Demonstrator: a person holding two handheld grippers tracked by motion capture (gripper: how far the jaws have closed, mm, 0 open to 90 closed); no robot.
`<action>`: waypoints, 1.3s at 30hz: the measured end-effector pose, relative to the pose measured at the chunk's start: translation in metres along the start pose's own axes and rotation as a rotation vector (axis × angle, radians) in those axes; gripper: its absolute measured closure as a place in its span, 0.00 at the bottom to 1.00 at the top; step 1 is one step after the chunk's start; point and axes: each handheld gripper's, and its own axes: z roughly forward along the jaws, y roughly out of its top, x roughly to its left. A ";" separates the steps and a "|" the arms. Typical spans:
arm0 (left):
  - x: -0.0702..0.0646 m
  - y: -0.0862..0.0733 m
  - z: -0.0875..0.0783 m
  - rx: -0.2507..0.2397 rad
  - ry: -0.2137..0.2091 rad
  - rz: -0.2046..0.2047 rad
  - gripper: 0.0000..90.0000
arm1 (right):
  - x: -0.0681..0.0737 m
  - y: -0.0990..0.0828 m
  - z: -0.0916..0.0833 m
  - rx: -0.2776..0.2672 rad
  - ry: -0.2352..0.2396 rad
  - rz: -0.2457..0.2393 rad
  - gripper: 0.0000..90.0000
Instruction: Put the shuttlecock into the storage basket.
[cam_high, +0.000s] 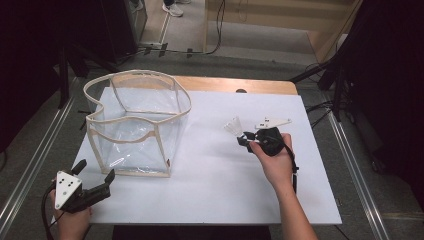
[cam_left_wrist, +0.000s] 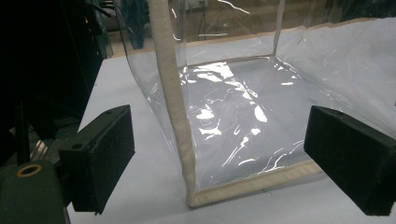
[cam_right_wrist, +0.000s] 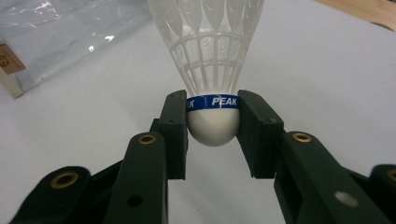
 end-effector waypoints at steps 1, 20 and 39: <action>0.000 0.000 0.000 0.000 0.000 0.000 0.10 | 0.001 0.002 0.000 -0.004 0.002 -0.002 0.70; 0.000 0.000 0.000 -0.001 -0.001 -0.001 0.10 | 0.014 0.024 0.001 -0.037 0.034 -0.032 0.70; 0.000 0.000 0.000 -0.001 0.000 0.001 0.10 | 0.028 0.051 0.004 -0.072 0.066 -0.066 0.70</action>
